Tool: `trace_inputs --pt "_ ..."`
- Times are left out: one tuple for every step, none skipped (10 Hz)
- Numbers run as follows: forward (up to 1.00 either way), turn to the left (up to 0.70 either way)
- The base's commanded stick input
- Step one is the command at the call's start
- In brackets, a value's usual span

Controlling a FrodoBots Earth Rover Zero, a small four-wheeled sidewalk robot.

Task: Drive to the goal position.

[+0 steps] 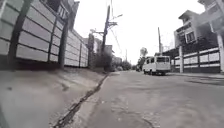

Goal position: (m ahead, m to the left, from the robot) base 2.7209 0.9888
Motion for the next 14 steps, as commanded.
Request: trace_inputs --pt "0.70 0.00" --pt "0.70 -0.01" --pt "0.70 -0.16" --pt "0.70 -0.34" --pt "0.70 -0.35" --pt "0.70 -0.08" --pt "0.70 -0.02" --pt "0.70 0.00" --pt "0.70 0.00" --pt "0.70 0.00" --pt "0.70 0.00" --pt "0.70 0.00" --pt "0.70 0.00" --pt "0.70 -0.34"
